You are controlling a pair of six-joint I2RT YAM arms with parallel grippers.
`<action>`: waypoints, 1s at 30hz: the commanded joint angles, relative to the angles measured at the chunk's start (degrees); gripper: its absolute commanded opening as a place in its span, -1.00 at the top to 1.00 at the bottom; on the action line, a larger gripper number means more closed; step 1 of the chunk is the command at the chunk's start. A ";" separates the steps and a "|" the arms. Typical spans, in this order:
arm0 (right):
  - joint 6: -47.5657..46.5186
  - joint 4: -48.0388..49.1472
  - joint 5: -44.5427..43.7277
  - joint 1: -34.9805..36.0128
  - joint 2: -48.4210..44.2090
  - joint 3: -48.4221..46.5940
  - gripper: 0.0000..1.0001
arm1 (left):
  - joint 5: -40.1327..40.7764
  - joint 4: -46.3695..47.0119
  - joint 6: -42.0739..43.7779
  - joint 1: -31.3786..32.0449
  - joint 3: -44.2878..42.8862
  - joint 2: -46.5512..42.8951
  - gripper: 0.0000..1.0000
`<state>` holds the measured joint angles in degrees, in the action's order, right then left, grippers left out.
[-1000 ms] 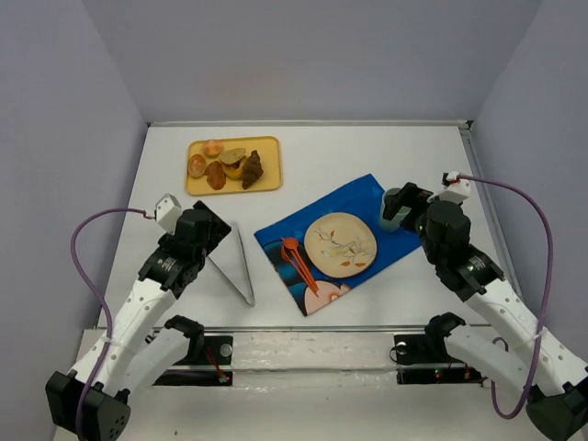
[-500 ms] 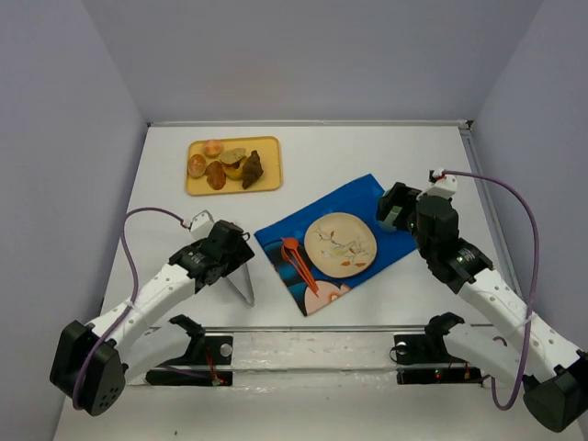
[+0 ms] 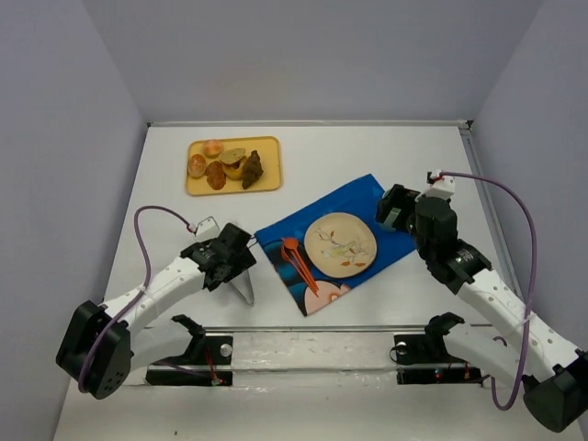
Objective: Place the bread
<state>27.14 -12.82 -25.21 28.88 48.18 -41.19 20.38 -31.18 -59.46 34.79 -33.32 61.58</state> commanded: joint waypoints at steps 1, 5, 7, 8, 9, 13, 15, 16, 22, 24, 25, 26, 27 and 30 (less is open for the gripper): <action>-0.86 2.80 -0.71 -0.23 0.15 0.23 -1.00 | 1.68 -0.99 0.48 0.28 -0.25 1.69 -0.98; -0.77 3.32 -1.16 -0.23 1.47 0.23 -1.00 | 0.62 4.96 2.85 0.28 -0.25 3.89 -0.98; -0.86 3.24 -1.07 -0.23 1.91 0.14 -1.00 | 0.80 5.43 3.21 0.28 -0.25 5.30 -0.98; -0.86 3.24 -0.98 -0.23 2.00 0.14 -1.00 | 1.32 5.17 3.39 0.28 -0.34 6.35 -0.98; -1.03 3.24 -1.07 -0.23 2.18 0.14 -1.00 | 2.63 4.64 2.78 0.20 -0.86 8.27 -0.98; -1.21 3.59 -0.46 -0.23 2.35 0.23 -1.00 | 5.28 3.84 1.45 0.20 -2.00 12.59 -0.73; -1.47 3.59 -0.19 -0.23 2.44 0.23 -1.00 | 6.16 3.93 1.63 0.20 -2.45 13.82 -0.65; -1.47 3.68 -0.01 -0.23 2.44 0.23 -1.00 | 6.42 4.19 2.15 0.20 -2.62 14.09 -0.59; -1.91 3.68 0.34 -0.23 1.83 0.32 -1.00 | 4.85 8.93 4.00 -0.42 -1.58 16.81 -0.01; -2.17 3.68 0.43 -0.23 1.13 0.50 -1.00 | 4.93 9.12 4.53 -0.42 -2.01 17.69 -0.02; -2.26 3.68 0.34 -0.23 0.86 0.58 -1.00 | 4.93 9.21 4.97 -0.42 -2.10 17.78 0.00; -2.18 3.68 0.34 -0.23 0.60 0.58 -1.00 | 4.93 9.21 4.97 -0.42 -2.10 17.78 0.02; -2.44 3.68 0.34 -0.23 -0.01 0.67 -1.00 | 5.10 8.60 5.23 -0.42 -2.62 17.52 0.08; -2.35 3.68 0.43 -0.23 -0.98 0.85 -0.99 | 5.45 5.26 5.50 -0.33 -4.55 14.73 0.17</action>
<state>25.71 -12.32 -24.84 28.88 49.30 -40.73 26.76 -23.40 -53.87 34.61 -36.16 77.62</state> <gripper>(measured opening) 0.996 0.450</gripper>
